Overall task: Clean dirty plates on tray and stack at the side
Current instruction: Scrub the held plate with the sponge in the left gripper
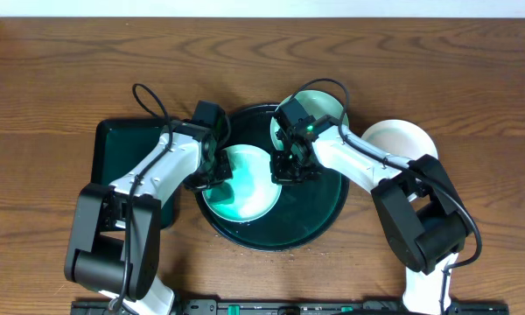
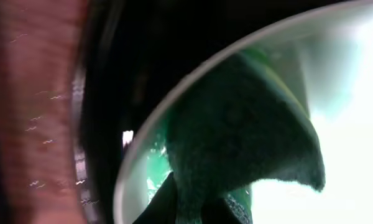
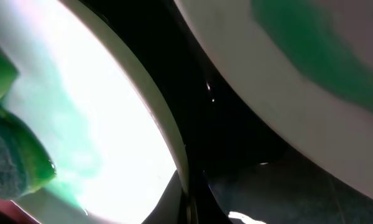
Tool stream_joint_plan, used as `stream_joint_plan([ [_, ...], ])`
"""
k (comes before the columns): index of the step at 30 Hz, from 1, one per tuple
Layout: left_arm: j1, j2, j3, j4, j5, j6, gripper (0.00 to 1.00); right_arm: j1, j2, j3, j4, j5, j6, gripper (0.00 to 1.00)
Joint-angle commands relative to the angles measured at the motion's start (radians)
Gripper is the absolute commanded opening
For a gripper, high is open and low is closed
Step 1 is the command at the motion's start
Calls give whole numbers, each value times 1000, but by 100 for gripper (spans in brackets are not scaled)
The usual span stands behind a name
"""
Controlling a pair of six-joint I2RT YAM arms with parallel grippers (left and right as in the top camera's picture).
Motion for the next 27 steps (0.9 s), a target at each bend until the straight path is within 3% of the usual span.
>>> stream_joint_plan([
  [1,12,23,-16,-39,-202,-29,7,-20,20,9,-2,10,-14,1],
  [3,5,23,-16,-37,-103,25,7,-21,20,9,-2,10,-14,1],
  [10,-13,23,-16,-15,502,347,7,-28,20,9,-2,3,-14,1],
  [18,-10,23,-16,105,510,346,7,-34,20,9,-3,3,-14,1],
  [27,-10,29,-16,252,202,345,7,-37,20,9,-3,3,-14,1],
])
